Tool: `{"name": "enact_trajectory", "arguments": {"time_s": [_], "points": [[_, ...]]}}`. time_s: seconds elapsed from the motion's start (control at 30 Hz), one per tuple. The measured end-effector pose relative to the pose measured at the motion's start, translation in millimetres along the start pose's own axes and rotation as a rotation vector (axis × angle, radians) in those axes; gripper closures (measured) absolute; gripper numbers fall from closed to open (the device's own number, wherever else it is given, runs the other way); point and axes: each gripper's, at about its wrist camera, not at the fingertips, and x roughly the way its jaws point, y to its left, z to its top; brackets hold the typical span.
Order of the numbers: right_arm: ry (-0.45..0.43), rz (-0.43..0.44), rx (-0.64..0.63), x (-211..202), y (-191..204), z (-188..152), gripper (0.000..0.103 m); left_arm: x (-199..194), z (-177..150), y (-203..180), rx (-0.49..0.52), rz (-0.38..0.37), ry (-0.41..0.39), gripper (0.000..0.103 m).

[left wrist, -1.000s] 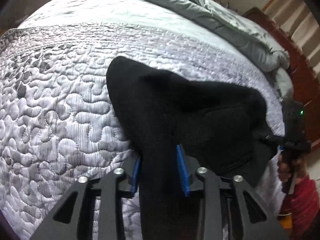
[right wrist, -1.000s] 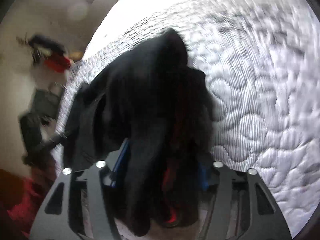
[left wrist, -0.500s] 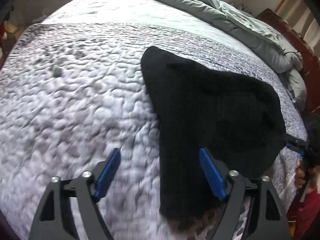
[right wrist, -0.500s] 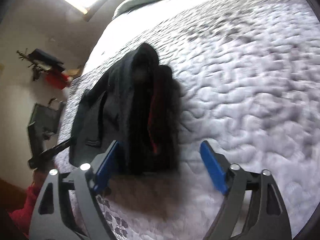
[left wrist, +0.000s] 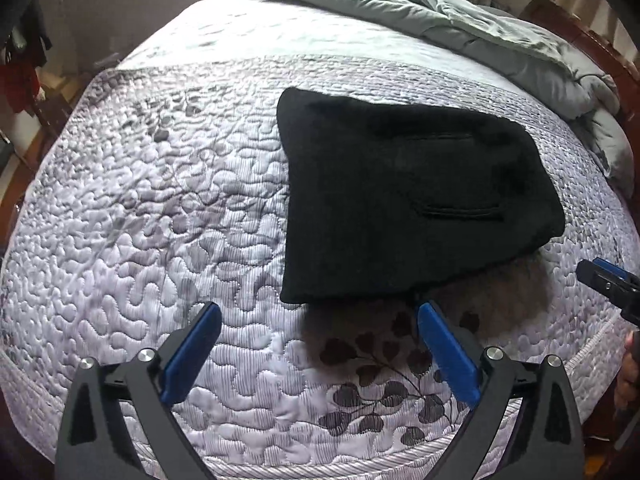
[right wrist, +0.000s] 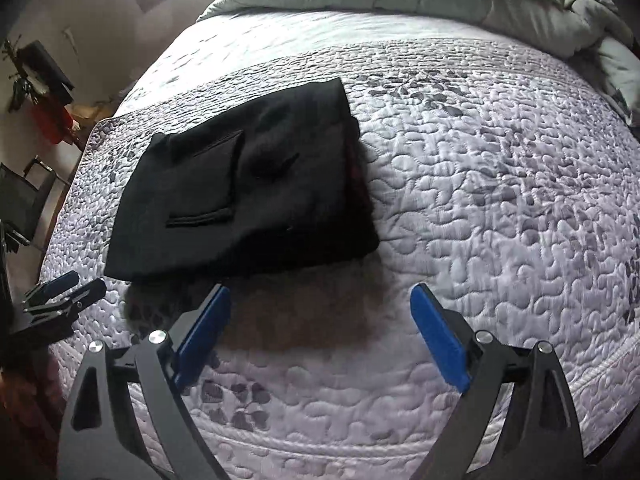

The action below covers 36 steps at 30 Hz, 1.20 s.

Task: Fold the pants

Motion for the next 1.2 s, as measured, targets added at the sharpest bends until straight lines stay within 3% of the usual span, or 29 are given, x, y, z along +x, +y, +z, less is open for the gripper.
{"name": "enact_trajectory", "arguments": {"time_s": [0.27,1.2], "points": [[0.013,-0.064,-0.003,4,18,1,0.012,-1,2,2,-0.043,0.017,-0.017,0.004],[0.040,-0.039,-0.018,12,34,-2,0.012,0,4,2,-0.041,0.003,-0.025,0.004]]}}
